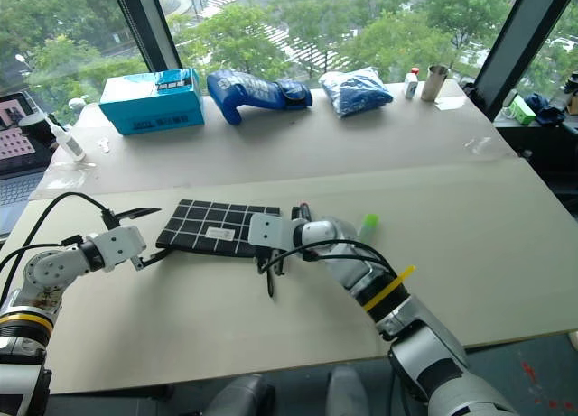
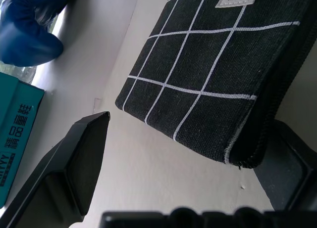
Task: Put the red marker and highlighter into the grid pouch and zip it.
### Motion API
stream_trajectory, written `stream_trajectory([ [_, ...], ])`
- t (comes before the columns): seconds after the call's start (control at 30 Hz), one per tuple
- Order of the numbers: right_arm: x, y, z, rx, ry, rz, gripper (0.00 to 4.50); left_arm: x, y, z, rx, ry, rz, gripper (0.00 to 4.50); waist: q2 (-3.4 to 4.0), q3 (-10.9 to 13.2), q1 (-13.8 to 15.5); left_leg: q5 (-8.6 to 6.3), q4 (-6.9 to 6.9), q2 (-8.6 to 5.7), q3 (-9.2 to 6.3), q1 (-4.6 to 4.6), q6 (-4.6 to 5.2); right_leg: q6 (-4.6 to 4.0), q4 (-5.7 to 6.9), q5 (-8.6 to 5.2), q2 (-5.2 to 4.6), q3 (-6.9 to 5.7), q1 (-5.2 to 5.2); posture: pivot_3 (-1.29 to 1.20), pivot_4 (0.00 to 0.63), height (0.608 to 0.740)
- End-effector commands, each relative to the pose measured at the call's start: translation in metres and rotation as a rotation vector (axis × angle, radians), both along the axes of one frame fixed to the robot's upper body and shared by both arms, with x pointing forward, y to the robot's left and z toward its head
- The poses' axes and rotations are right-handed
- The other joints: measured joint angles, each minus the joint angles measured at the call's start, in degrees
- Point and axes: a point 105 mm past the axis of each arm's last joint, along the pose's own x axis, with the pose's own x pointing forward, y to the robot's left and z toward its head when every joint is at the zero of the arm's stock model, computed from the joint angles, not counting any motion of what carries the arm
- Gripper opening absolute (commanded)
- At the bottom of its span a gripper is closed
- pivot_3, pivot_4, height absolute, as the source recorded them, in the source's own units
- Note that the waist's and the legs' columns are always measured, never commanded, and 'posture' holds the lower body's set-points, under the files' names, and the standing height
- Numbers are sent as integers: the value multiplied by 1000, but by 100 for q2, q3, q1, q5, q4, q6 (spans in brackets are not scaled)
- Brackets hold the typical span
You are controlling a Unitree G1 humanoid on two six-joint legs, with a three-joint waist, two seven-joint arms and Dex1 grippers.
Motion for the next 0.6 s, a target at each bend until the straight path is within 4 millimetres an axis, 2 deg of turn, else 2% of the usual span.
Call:
stream_trajectory([
  [0.03,1,-9,-12,-37,38,-35,0,-1,-6,1,-3,-6,-43,3770,-1,0,0,0,0,0,0,0,0,0,0,0,0,0,0,0,150,740],
  [0.4,0,-8,-12,-32,40,-38,0,-6,-9,-5,-1,30,-86,58,-2,-1,-17,-1,0,0,0,-1,1,0,0,0,4,-2,-1,0,150,740],
  [0.5,1,-7,-9,-8,46,-42,0,-7,-9,-6,-14,43,-86,17,-3,-2,-21,-1,0,0,-1,-1,1,0,0,0,4,-2,-2,0,150,740],
  [0.6,3,-1,10,142,95,-72,0,-10,-9,-10,-59,96,-77,17,-4,-2,-30,-1,0,1,-1,-1,1,0,0,0,5,-2,-2,0,150,740],
])
